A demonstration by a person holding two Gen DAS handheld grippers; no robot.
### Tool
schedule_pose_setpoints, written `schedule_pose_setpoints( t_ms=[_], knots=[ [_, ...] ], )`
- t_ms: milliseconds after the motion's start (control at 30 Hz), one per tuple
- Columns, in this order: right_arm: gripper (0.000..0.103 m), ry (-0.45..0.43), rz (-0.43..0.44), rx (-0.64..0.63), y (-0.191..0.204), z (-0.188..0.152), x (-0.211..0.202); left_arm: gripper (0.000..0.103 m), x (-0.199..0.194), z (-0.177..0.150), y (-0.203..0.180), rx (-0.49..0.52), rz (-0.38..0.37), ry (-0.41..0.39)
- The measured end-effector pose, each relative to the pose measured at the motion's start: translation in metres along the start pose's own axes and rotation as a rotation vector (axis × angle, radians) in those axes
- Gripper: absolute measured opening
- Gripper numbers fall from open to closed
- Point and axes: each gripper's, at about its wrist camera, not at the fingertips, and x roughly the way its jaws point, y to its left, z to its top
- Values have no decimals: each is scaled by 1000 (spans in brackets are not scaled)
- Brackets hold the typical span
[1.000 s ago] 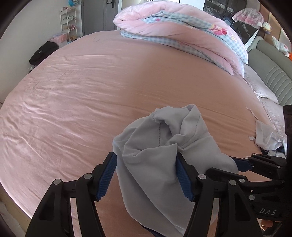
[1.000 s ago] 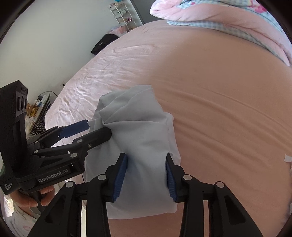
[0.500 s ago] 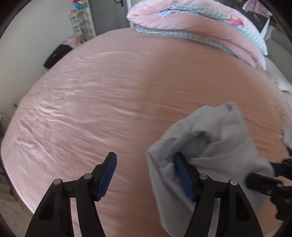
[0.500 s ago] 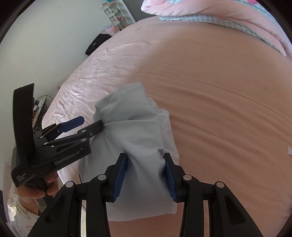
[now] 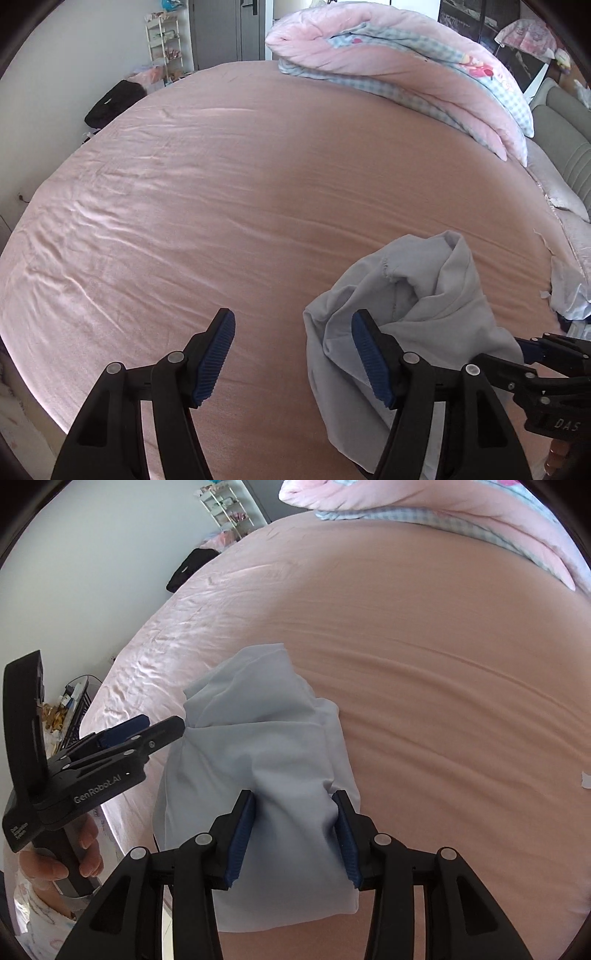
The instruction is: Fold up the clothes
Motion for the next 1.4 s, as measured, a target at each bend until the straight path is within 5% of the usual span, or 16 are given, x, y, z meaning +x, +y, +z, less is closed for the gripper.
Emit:
schedule_pose_setpoints(
  t_ms=[133, 233, 433, 567, 767, 900, 1033, 1400],
  knots=[
    [45, 1, -17, -11, 3, 0, 0, 64, -12, 5, -4, -2, -86, -4],
    [46, 13, 11, 31, -3, 0, 3, 65, -26, 10, -11, 30, -224, -34],
    [46, 20, 16, 32, -4, 0, 3, 74, -18, 30, -38, 177, -220, -29],
    [46, 22, 17, 31, -5, 0, 2, 88, -4, 35, -60, 304, -310, 30],
    [46, 24, 24, 32, -7, -2, -3, 91, 30, 33, -76, 429, -164, 86],
    [47, 20, -19, -2, -3, -4, -15, 97, 39, 37, -71, 384, -202, 101],
    [70, 0, -45, 28, -8, -19, -34, 101, 46, 40, -64, 345, -237, 122],
    [70, -42, 101, 414, -52, -74, -44, 103, 54, 46, -57, 350, -322, 174]
  ],
)
